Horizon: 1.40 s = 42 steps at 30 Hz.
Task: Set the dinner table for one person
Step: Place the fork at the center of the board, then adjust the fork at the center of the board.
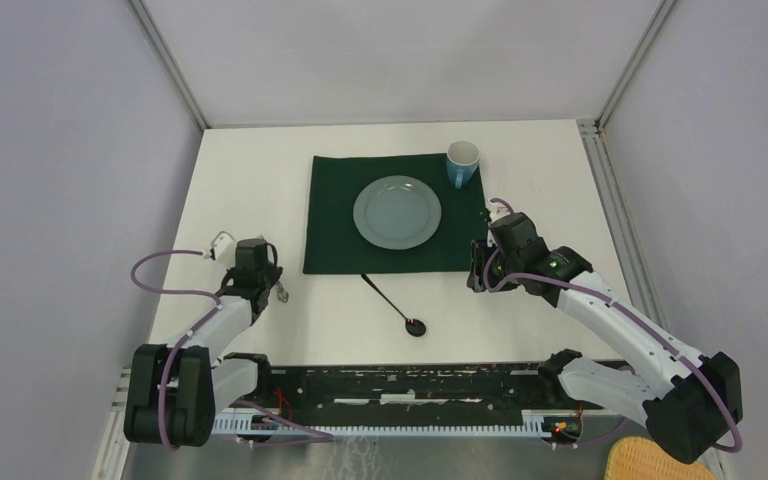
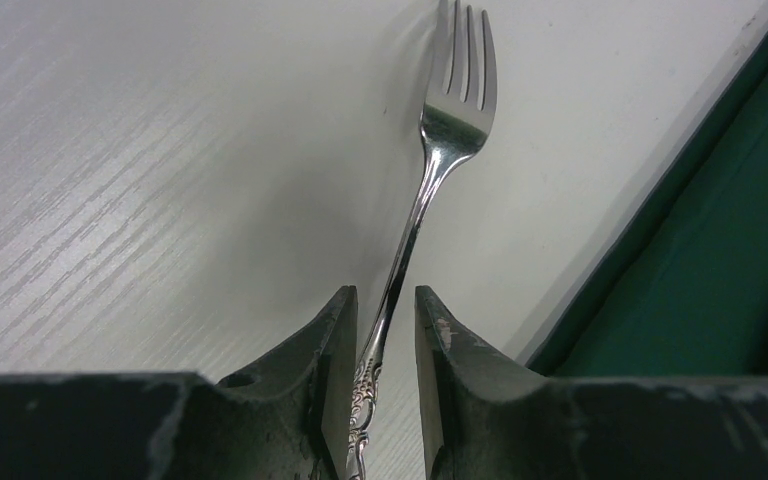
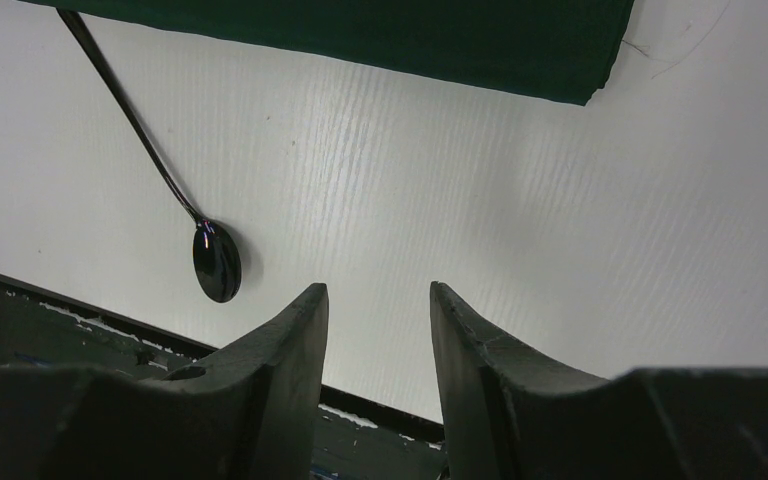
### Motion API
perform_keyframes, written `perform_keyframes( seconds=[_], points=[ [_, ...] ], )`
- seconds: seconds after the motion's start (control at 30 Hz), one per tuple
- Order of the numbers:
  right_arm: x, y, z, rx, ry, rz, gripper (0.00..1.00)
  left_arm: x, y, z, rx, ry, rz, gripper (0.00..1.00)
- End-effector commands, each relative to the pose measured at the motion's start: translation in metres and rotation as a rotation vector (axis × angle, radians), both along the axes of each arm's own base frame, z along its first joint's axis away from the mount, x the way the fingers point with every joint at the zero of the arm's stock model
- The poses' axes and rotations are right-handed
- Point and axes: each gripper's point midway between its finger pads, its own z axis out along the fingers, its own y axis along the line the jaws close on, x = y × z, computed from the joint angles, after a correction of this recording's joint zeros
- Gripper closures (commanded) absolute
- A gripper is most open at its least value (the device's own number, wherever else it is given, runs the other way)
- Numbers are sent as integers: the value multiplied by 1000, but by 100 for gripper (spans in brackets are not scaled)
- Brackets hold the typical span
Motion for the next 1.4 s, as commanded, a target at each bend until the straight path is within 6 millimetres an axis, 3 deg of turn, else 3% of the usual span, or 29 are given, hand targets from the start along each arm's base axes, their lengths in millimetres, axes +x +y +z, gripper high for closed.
perform_keyframes(
  seconds=[0.0,0.27,0.43,0.63,0.83,1.07,1.17,1.37],
  points=[
    [5,1,7,14,-25,-8,52,12,-1,4,-31,-44,14,65],
    [4,1,6,16,-19,-16,52,19,-5,0,-44,-28,-6,66],
    [4,0,5,14,-18,-23,52,23,-4,6,-37,-41,-9,80],
    [5,2,2,19,-9,-28,52,25,-3,9,-25,-31,-11,84],
    [5,2,1,22,-7,-35,52,30,0,23,-5,-43,-15,95],
    [5,3,-2,31,0,-45,52,36,3,36,31,-14,-23,98],
    [6,4,-2,33,-2,-46,52,37,5,34,44,39,-23,98],
    [6,4,-2,33,-2,-46,52,36,4,11,47,175,-38,98]
  ],
)
